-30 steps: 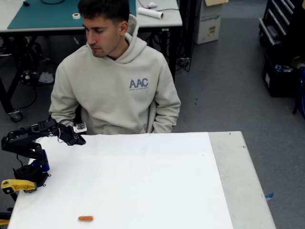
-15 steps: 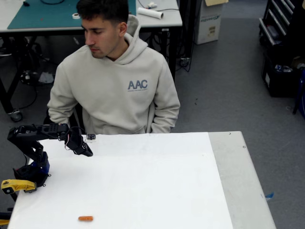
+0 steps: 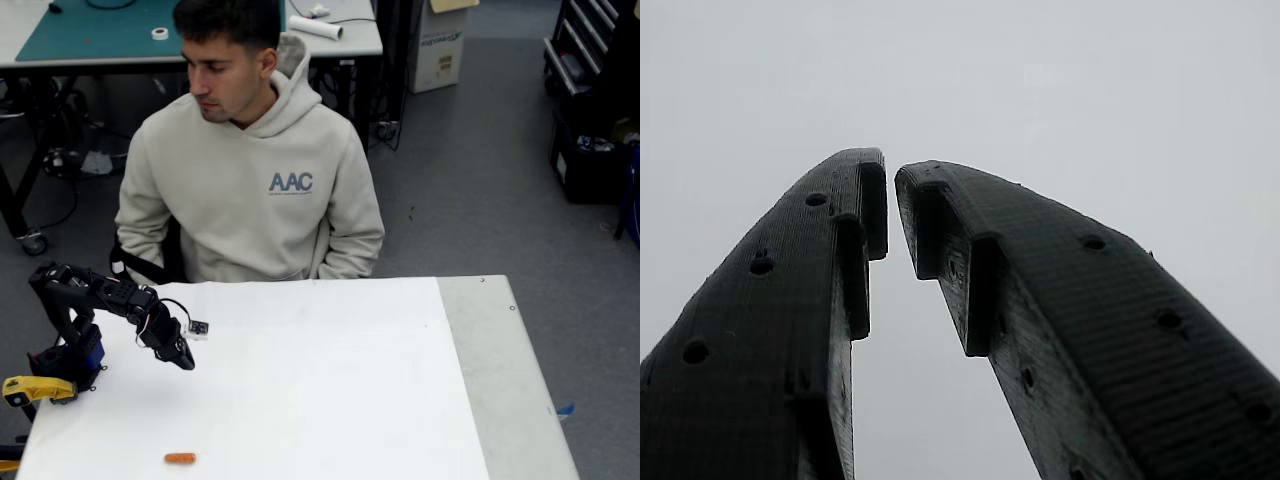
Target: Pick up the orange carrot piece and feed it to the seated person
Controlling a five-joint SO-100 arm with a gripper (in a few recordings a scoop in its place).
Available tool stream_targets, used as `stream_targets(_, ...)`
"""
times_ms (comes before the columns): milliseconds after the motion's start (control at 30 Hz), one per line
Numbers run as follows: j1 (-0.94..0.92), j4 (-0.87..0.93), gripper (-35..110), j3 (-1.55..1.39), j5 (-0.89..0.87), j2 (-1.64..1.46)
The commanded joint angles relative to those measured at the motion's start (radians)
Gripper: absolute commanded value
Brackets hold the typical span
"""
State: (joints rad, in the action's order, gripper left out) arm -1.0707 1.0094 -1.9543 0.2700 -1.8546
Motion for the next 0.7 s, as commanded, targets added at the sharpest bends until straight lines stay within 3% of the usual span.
stream_targets(0,-0.063,-0.002,-3,0.135,0.040,0.038)
stream_targets(667,-0.400,-0.006,-3,0.399,0.144,0.313)
